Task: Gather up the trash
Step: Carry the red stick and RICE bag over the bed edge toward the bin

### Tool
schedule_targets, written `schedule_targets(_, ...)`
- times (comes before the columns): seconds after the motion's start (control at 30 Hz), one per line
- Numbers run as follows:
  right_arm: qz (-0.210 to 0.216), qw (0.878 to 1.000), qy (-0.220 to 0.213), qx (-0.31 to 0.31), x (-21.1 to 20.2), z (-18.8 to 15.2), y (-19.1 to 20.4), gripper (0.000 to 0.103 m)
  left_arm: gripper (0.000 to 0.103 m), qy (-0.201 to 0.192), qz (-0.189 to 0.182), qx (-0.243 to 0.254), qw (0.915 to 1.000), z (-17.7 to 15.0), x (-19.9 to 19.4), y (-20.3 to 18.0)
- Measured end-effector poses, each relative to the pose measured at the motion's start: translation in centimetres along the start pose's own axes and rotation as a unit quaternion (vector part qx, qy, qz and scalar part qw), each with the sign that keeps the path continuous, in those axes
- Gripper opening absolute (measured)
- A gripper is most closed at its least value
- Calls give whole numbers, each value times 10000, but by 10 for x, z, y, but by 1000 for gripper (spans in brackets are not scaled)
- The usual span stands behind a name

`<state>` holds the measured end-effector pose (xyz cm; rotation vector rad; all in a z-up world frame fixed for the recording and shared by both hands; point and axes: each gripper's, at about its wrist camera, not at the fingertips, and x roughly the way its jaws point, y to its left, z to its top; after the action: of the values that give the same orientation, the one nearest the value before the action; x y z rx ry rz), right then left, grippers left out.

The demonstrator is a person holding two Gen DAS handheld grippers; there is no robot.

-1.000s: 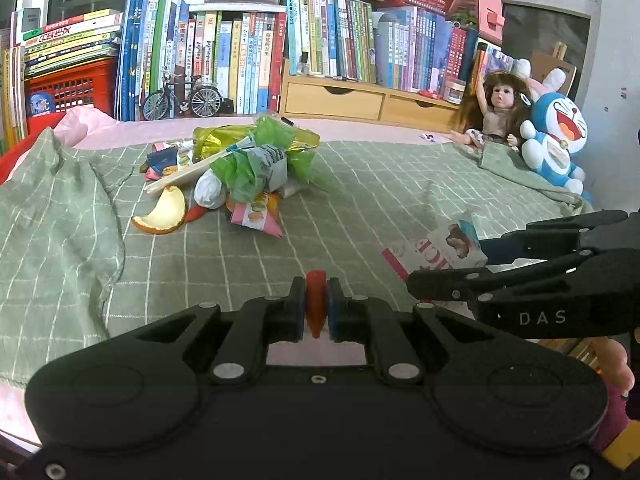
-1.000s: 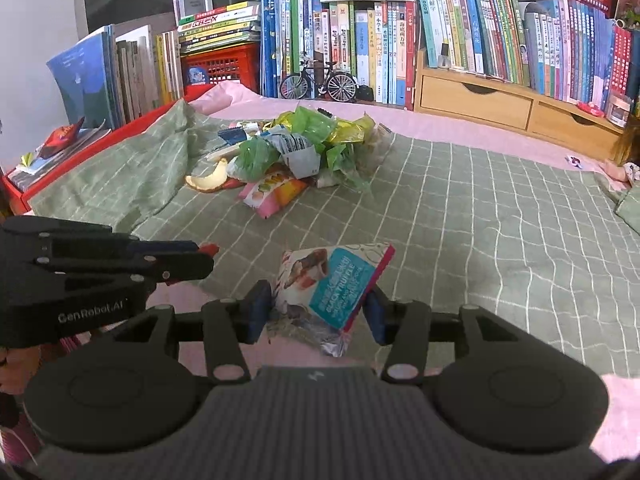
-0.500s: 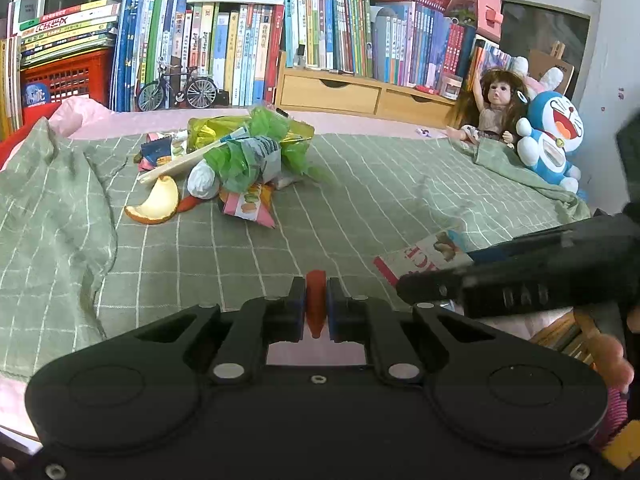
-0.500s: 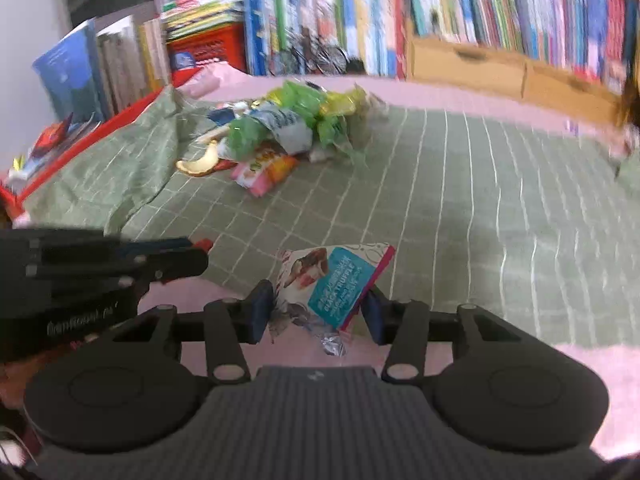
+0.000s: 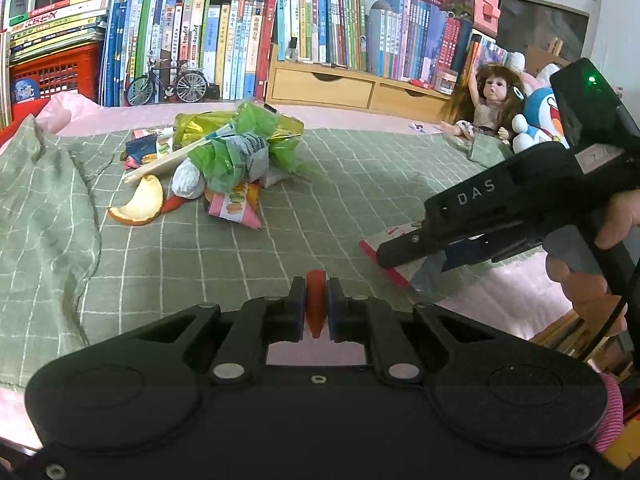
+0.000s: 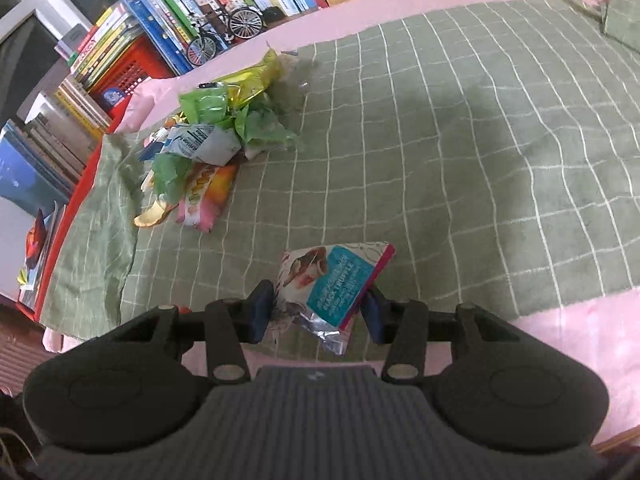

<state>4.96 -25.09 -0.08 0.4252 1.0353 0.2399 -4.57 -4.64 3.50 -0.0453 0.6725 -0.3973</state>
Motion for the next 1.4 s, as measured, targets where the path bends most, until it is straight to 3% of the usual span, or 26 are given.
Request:
schedule_targets(0.3, 154, 9972, 237, 693, 2, 8, -13, 51, 10, 45, -71, -1, 10000, -1, -1, -4)
schedule_targets(0.6, 167, 9979, 206, 585, -11, -10, -12, 51, 10, 4, -119, 110, 9999, -9, -19, -10)
schedule_targets(1.1, 181, 9995, 6, -267, -53, -109, -3, 51, 10, 216, -359, 356, 9985, -69, -75, -22)
schedule_targets(1.4, -43, 9987, 244, -455, -37, -162, -11, 51, 10, 809, -389, 324, 9954, -115, -70, -24)
